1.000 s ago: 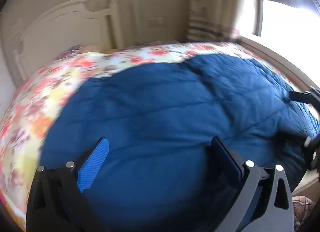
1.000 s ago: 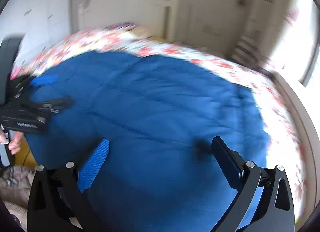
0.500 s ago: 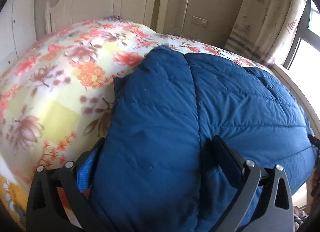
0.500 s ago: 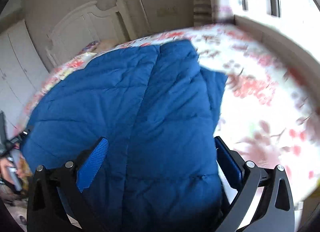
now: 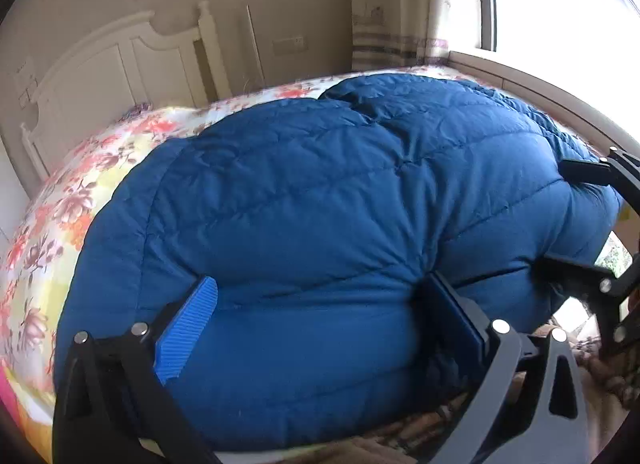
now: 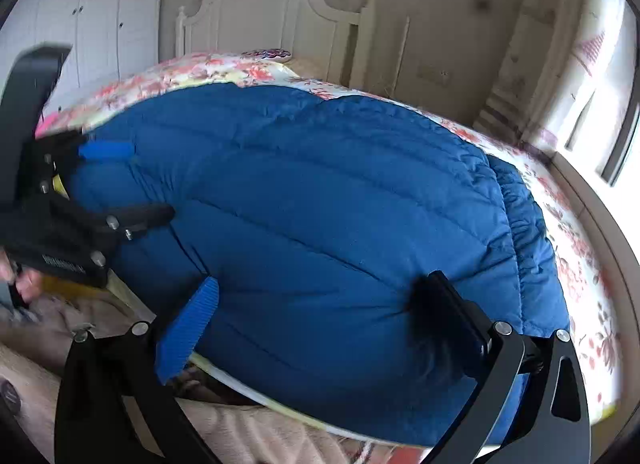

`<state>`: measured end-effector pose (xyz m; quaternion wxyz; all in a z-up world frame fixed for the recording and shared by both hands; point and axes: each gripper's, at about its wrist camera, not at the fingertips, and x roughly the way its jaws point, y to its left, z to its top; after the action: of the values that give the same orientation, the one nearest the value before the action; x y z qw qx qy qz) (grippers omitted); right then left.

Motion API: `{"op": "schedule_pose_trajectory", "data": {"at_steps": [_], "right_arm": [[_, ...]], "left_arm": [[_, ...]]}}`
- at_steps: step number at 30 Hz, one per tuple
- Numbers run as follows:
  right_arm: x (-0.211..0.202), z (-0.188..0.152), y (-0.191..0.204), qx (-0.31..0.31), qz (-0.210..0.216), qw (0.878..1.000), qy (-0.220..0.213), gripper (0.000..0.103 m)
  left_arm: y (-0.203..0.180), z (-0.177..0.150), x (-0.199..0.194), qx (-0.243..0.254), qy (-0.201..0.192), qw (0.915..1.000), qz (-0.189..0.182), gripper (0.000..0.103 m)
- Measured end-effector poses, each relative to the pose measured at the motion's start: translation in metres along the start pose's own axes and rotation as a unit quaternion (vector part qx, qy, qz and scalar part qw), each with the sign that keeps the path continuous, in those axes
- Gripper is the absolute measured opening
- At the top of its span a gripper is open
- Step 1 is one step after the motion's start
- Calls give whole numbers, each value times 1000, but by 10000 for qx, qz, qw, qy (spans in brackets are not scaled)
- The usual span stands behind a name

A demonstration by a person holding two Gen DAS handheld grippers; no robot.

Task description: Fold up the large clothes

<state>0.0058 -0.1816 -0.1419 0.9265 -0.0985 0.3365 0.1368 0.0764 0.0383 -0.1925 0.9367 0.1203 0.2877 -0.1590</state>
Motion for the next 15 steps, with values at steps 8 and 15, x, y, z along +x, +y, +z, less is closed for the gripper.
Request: {"op": "schedule_pose_trajectory", "data": {"at_steps": [8, 15], "right_arm": [[-50, -12, -53, 950, -282, 9950, -143, 97], [-30, -44, -81, 1307, -327, 9909, -59, 94]], "left_arm": [[8, -4, 2, -33, 64, 9999, -133, 101], [8, -3, 2, -62, 69, 9998, -149, 101]]}}
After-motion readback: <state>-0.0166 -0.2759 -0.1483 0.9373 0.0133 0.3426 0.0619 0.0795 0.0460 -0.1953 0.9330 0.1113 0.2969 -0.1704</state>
